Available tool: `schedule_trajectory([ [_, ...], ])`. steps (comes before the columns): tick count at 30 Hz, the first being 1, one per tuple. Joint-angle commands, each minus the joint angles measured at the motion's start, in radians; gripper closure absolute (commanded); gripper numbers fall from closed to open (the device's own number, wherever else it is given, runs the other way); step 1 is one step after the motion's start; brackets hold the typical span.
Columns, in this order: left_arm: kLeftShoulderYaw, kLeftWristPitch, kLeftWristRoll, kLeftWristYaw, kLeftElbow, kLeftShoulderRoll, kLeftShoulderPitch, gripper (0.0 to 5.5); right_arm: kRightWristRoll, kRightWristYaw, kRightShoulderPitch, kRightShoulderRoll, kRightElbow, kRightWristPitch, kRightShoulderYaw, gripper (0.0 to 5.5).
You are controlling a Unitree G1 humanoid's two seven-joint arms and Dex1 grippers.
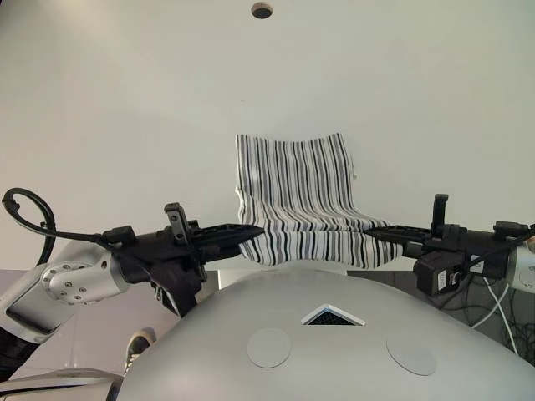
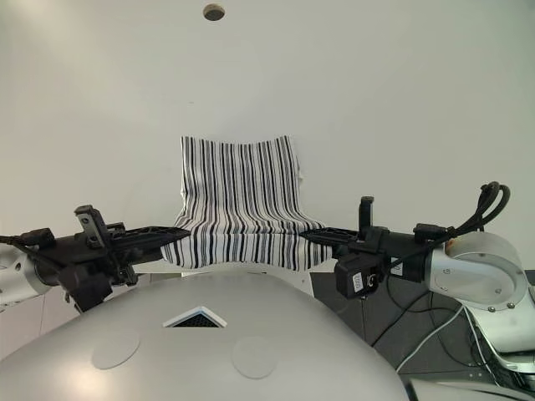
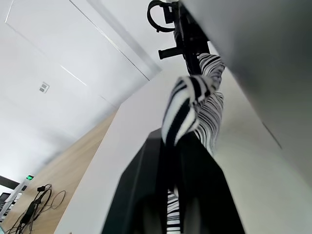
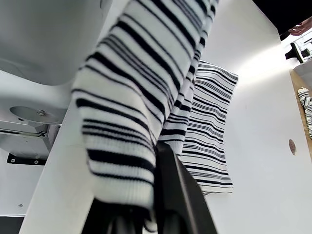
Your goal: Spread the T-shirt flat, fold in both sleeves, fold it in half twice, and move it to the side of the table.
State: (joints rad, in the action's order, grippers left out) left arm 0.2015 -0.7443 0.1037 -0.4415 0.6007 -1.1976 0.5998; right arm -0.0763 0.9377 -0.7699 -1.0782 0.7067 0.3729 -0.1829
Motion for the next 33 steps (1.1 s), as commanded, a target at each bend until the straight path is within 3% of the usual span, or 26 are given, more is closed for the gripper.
schedule_trajectory([
  [1, 0.003, 0.073, -0.132, -0.024, -0.112, 0.124, -0.101, 5.41, 0.054, -0.021, 0.183, 0.035, -0.031, -0.09, 0.072, 5.36],
  [9, -0.031, 0.073, -0.328, 0.038, -0.38, 0.337, -0.265, 5.41, 0.147, 0.034, 0.635, 0.139, -0.234, -0.231, 0.336, 5.36],
  [19, -0.021, 0.071, -0.531, 0.067, -0.605, 0.41, -0.366, 5.41, 0.25, 0.109, 0.954, 0.32, -0.611, -0.212, 0.595, 5.36],
  [20, -0.005, 0.074, -0.55, 0.057, -0.624, 0.41, -0.373, 5.08, 0.253, 0.118, 0.97, 0.333, -0.646, -0.207, 0.611, 5.36],
  [23, 0.041, 0.078, -0.613, 0.046, -0.67, 0.422, -0.4, 4.59, 0.254, 0.145, 0.984, 0.349, -0.734, -0.197, 0.64, 4.64],
  [27, 0.059, 0.087, -0.633, 0.07, -0.724, 0.451, -0.438, 3.91, 0.216, 0.105, 0.963, 0.374, -0.777, -0.203, 0.603, 3.97],
  [33, 0.024, 0.114, -0.536, 0.122, -0.759, 0.523, -0.479, 2.96, 0.059, 0.111, 0.903, 0.388, -0.725, -0.265, 0.517, 3.91],
])
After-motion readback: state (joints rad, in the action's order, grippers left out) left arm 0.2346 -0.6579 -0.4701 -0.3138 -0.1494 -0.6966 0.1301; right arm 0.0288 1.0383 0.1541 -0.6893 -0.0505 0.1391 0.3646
